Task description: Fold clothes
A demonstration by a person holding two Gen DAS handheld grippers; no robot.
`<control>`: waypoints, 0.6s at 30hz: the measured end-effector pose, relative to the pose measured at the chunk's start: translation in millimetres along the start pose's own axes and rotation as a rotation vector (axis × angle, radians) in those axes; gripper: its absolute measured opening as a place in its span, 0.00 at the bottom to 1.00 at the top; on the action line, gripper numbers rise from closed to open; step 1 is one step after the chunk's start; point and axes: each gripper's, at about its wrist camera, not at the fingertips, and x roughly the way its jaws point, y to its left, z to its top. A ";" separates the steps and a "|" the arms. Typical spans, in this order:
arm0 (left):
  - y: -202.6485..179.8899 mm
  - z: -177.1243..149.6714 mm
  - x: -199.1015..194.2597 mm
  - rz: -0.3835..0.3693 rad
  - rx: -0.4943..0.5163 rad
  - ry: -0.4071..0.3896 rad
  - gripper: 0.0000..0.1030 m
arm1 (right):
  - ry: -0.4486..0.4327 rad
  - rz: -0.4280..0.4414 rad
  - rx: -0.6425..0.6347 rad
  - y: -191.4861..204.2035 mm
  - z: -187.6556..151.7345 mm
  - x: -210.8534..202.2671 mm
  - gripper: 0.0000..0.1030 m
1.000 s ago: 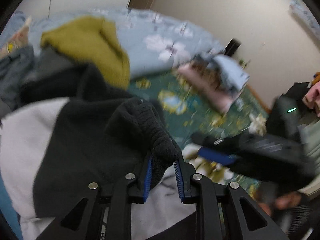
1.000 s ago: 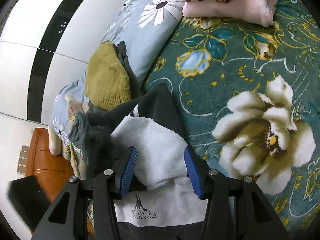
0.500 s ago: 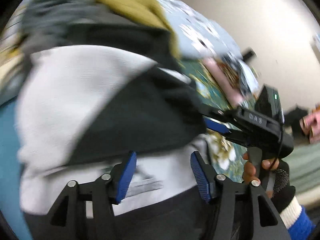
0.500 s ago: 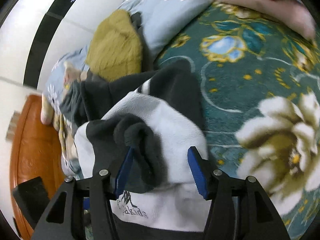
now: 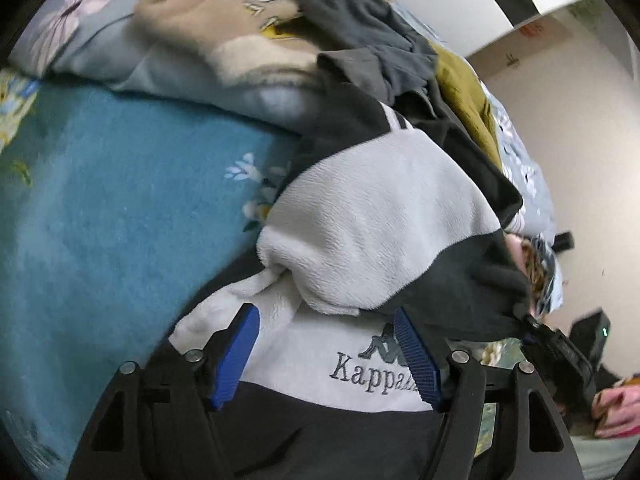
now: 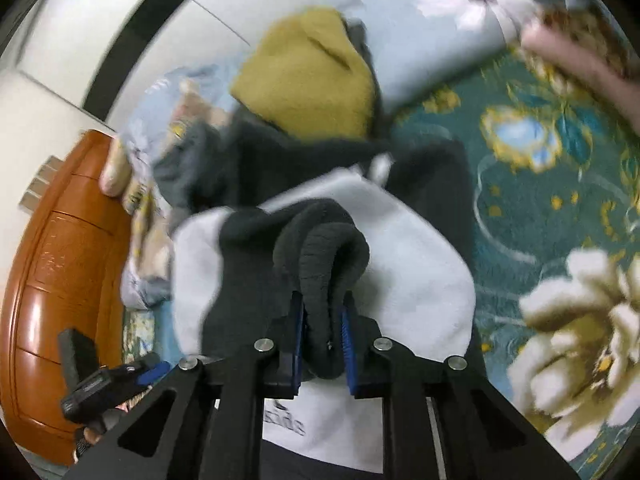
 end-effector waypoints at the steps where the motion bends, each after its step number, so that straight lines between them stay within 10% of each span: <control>1: -1.6 0.7 0.9 0.001 0.003 -0.007 0.71 | -0.040 -0.006 0.008 -1.7 1.2 -10.8 0.16; 4: -2.4 1.6 0.3 0.005 0.017 -0.023 0.71 | -0.109 -0.082 0.093 -27.1 3.2 -32.3 0.16; 10: 0.0 1.4 -3.4 0.022 0.020 -0.020 0.71 | 0.045 -0.164 0.330 -88.5 -7.0 -11.2 0.18; 18: 5.7 -1.8 -8.9 0.044 0.028 -0.011 0.71 | 0.019 -0.192 0.362 -97.0 -14.0 -34.2 0.46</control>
